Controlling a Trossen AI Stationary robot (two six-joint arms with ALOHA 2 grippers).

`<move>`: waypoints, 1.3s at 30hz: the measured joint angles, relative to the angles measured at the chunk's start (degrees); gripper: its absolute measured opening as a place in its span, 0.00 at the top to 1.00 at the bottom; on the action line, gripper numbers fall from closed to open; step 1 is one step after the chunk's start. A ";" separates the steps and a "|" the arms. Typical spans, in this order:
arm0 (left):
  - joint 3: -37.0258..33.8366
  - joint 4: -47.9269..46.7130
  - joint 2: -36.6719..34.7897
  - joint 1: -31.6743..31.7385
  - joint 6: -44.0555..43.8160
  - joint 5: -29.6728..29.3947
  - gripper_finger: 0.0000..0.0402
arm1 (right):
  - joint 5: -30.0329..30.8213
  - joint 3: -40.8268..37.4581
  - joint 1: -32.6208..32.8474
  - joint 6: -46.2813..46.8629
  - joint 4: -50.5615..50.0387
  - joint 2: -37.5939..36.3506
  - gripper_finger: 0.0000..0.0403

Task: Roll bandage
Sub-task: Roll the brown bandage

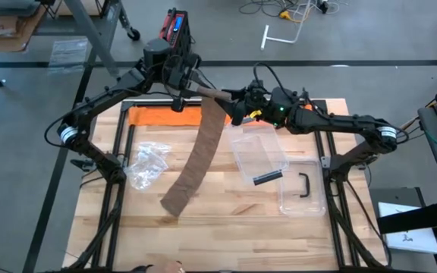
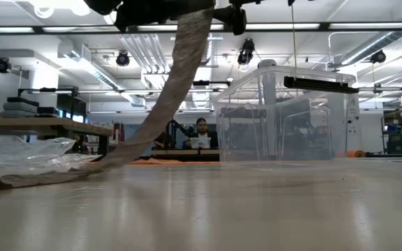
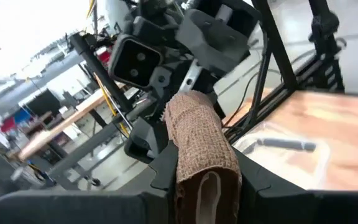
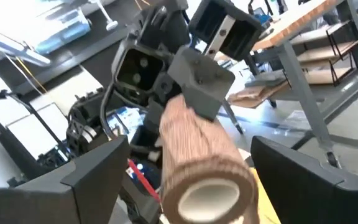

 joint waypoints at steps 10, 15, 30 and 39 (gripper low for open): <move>0.00 -2.09 -0.13 -0.33 10.79 0.04 0.81 | 0.10 -0.02 0.00 2.21 -0.51 0.22 0.28; 0.00 -1.93 -0.13 -0.38 10.71 -2.86 0.81 | -0.06 -0.02 0.09 2.15 -0.69 0.22 0.35; 0.00 -2.06 -0.26 -1.07 3.69 -5.65 0.73 | 0.28 -0.09 -0.02 2.17 -0.90 0.22 0.65; 0.00 -5.76 -1.45 -0.29 -8.95 -6.93 0.43 | -0.60 -0.09 0.15 -6.97 -0.96 0.22 0.66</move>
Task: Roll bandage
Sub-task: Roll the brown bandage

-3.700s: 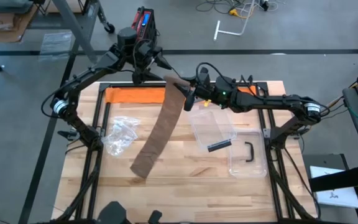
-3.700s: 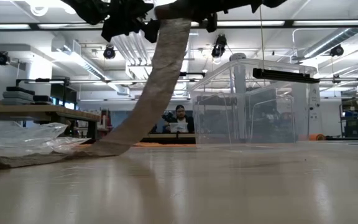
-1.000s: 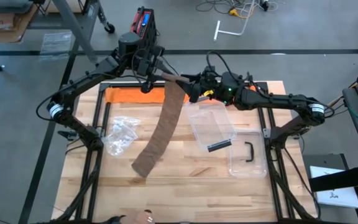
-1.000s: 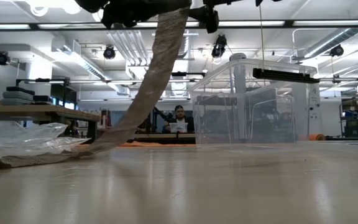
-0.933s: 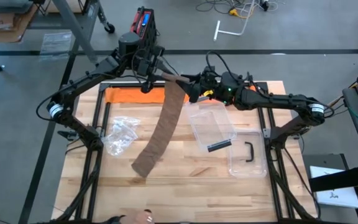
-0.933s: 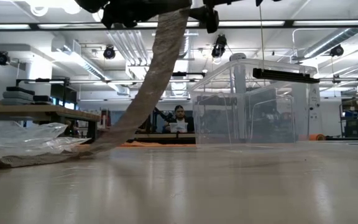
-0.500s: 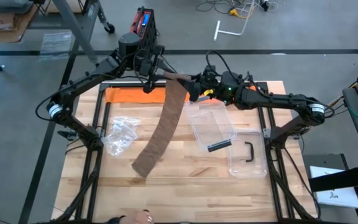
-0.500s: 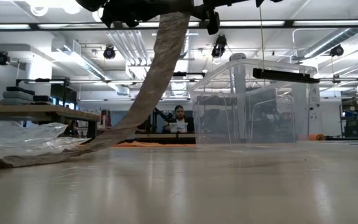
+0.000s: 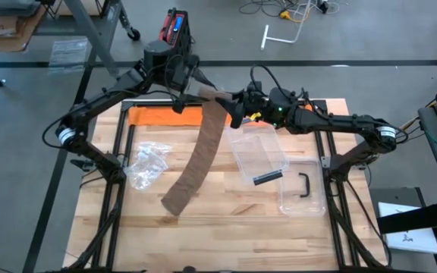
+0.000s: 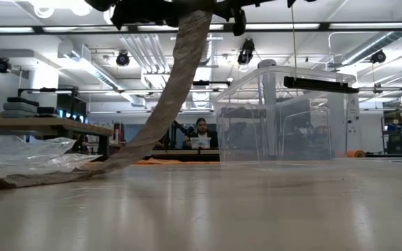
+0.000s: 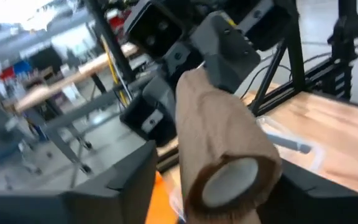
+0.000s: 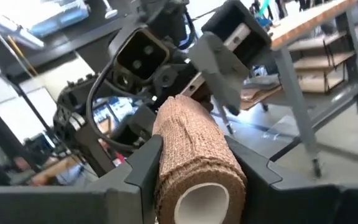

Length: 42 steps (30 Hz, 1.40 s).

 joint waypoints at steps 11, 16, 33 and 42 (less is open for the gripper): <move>0.00 -4.45 -0.35 0.62 -18.68 5.29 0.22 | 6.55 -0.24 1.78 -13.66 2.35 1.16 0.68; 0.00 -0.80 0.25 -0.02 -25.36 5.51 0.22 | 6.81 -0.28 2.14 -14.98 3.13 2.45 0.69; 0.00 2.93 3.00 0.03 -32.70 9.98 0.52 | 11.94 -0.31 5.22 -23.22 5.12 2.56 0.69; 0.00 3.43 3.09 -0.01 -33.55 10.08 0.65 | 13.18 -0.31 5.83 -25.91 4.97 2.54 0.69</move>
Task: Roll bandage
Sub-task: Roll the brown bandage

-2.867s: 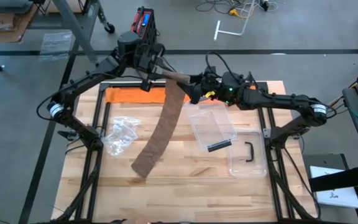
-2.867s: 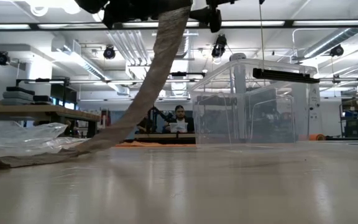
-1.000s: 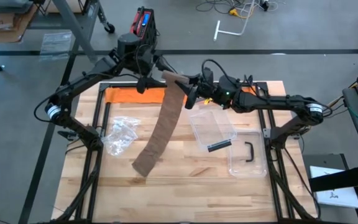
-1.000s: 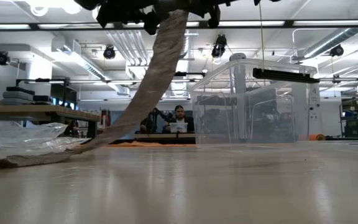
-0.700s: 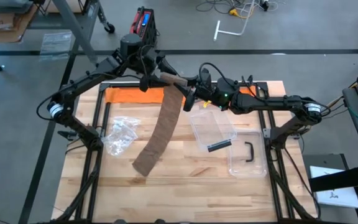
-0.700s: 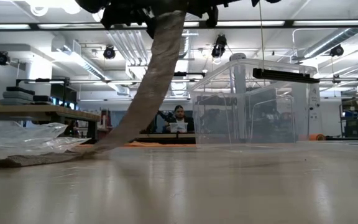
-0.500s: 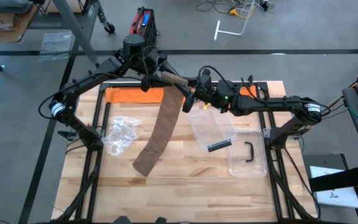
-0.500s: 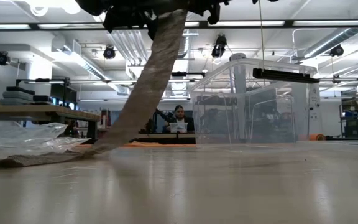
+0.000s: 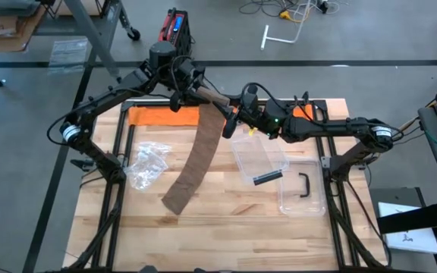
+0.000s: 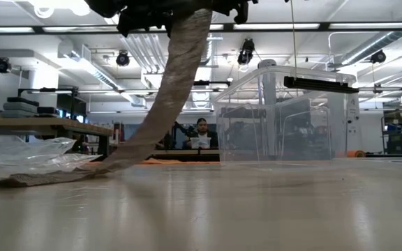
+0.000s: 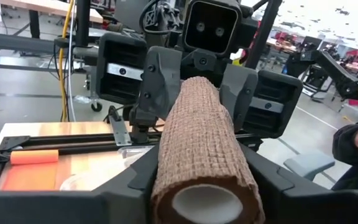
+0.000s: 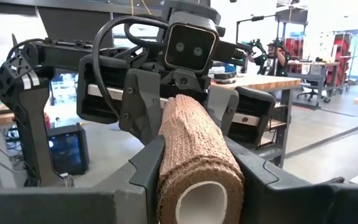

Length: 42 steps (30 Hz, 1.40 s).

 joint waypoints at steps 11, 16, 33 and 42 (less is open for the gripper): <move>0.00 0.20 0.00 0.00 2.51 -0.13 0.70 | 0.04 -0.04 0.09 1.04 -0.26 -0.02 0.66; 0.00 0.28 0.00 0.47 6.91 0.00 0.70 | -0.39 -0.05 0.12 6.69 -0.21 -0.20 0.56; 0.00 -0.11 -0.48 0.96 46.83 -0.24 0.70 | -0.83 -0.07 -2.53 37.69 -2.14 -1.03 0.20; 0.00 -0.56 -0.48 0.96 51.58 -4.61 0.70 | -4.98 0.17 -3.78 40.98 -2.00 -1.05 0.24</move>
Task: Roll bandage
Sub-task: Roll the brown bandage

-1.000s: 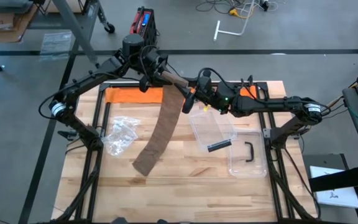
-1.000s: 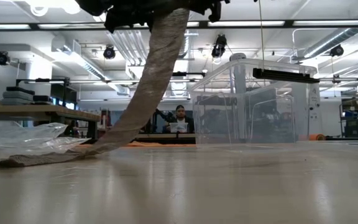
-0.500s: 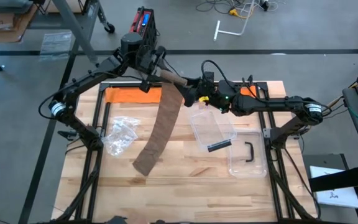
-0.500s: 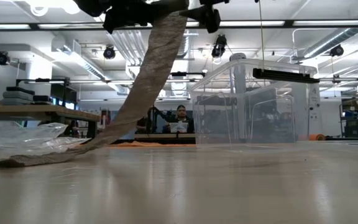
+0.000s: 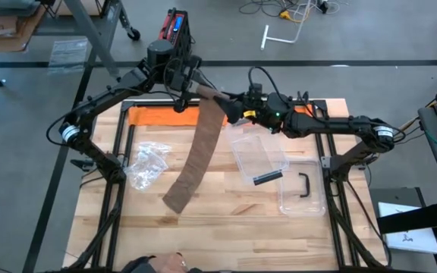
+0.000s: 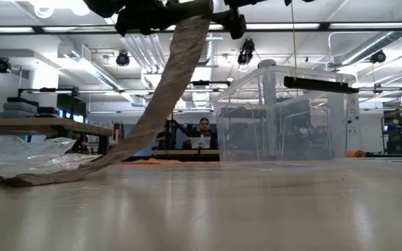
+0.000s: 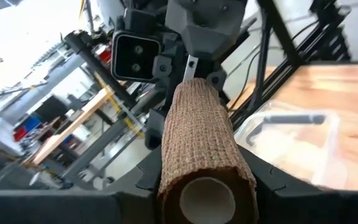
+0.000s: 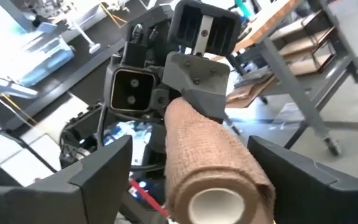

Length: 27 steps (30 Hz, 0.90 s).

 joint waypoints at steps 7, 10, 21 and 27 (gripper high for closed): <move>0.00 -0.03 0.00 -0.07 0.24 -0.48 0.70 | -1.89 0.05 -0.76 0.39 -0.64 0.00 0.34; 0.00 0.04 0.00 -0.09 -0.55 -0.49 0.70 | -2.16 0.11 -0.99 0.39 -2.94 0.00 0.37; 0.00 0.41 -0.07 -0.09 -1.35 -0.50 0.70 | -3.43 0.11 -1.24 -0.06 -3.39 -0.11 0.47; 0.00 0.58 -0.01 -0.37 -1.32 -0.50 0.70 | -3.39 0.11 -1.26 -0.57 -2.10 -0.11 0.50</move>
